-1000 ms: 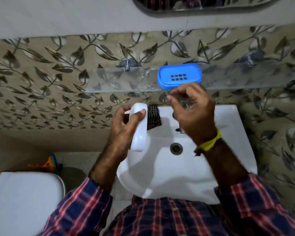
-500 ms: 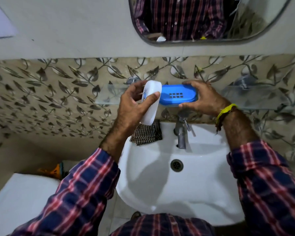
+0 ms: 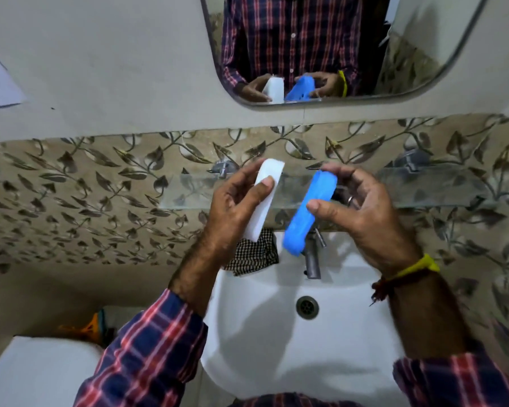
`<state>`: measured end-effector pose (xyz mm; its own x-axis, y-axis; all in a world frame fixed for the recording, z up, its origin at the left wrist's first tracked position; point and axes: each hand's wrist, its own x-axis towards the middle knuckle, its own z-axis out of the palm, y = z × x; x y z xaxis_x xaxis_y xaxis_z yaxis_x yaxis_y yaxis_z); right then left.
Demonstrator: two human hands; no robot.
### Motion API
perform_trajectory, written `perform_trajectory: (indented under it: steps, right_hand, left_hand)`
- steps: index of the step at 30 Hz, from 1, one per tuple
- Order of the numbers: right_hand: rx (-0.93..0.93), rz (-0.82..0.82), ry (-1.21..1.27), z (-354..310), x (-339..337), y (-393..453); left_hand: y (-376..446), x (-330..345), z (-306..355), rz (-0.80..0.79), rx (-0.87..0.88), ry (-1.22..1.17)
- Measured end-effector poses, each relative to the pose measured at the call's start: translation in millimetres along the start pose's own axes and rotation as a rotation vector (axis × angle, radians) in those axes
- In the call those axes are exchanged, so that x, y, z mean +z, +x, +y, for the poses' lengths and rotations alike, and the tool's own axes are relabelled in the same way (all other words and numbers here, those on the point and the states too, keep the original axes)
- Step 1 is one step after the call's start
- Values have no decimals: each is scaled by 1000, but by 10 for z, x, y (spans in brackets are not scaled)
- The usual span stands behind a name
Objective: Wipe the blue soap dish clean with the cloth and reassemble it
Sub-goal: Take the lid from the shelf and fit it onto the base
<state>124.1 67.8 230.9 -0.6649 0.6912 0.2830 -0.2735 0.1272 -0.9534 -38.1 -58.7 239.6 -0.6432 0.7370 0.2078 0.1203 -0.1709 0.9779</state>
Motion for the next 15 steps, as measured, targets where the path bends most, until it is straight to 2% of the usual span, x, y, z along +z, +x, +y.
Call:
perform_trajectory:
  steps: [8, 15]
  right_hand:
    - [20, 179, 50, 259, 416, -311]
    - [-30, 317, 54, 217, 565, -330]
  left_hand:
    - [-270, 186, -151, -111, -77, -115]
    - [-305, 237, -145, -152, -91, -99]
